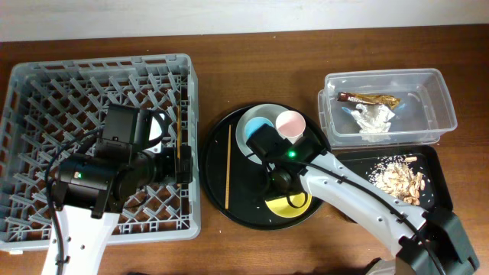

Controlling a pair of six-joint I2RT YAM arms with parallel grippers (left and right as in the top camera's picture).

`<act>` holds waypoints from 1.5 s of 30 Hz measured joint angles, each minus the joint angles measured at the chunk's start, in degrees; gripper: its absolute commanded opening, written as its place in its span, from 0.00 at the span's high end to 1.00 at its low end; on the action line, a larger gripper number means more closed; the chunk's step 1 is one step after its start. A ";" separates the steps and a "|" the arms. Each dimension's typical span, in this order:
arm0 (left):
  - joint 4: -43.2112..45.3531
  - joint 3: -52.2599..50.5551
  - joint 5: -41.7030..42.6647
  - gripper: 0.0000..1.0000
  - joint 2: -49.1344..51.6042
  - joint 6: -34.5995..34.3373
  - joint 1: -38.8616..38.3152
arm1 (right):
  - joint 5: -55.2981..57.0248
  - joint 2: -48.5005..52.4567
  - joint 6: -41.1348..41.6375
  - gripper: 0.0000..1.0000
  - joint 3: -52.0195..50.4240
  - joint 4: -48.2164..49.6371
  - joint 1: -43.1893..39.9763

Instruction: Sort waste into correct bins and load items into the dishwasher rack

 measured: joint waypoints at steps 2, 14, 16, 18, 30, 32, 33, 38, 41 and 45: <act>2.34 0.00 0.02 0.01 -0.02 0.00 0.00 | -0.39 -2.32 -2.56 0.34 4.66 -5.73 -1.62; 7.93 0.00 5.90 0.46 15.45 -3.93 -14.67 | 1.53 -16.46 -11.93 0.01 14.71 -18.01 -33.29; 9.68 0.00 4.63 0.51 21.24 -4.22 -17.51 | 1.55 -16.46 -11.96 0.01 14.71 -18.08 -33.29; 12.00 0.02 3.21 0.51 27.43 -4.59 -18.67 | 1.53 -16.41 -11.98 0.01 14.71 -17.99 -33.29; 25.33 -1.31 -2.12 0.58 43.71 -4.63 -17.81 | 1.53 -16.39 -12.02 0.01 14.71 -18.03 -33.29; 28.48 -4.20 -2.38 0.62 43.78 -4.83 -17.66 | 1.53 -16.39 -11.96 0.01 14.71 -17.97 -33.29; 29.14 -5.62 -2.67 0.65 43.85 -4.81 -17.68 | 1.53 -16.39 -11.98 0.01 14.71 -17.97 -33.29; 29.77 -6.49 -4.04 1.00 43.43 -4.96 -17.33 | 1.53 -16.39 -12.00 0.01 14.71 -18.01 -33.29; 29.31 -6.47 -3.63 1.00 43.19 -5.29 -17.29 | 1.53 -16.39 -12.00 0.01 14.71 -18.01 -33.29; 22.34 -5.25 -2.36 1.00 34.53 -5.20 -17.35 | 1.53 -16.39 -12.02 0.01 14.71 -18.01 -33.29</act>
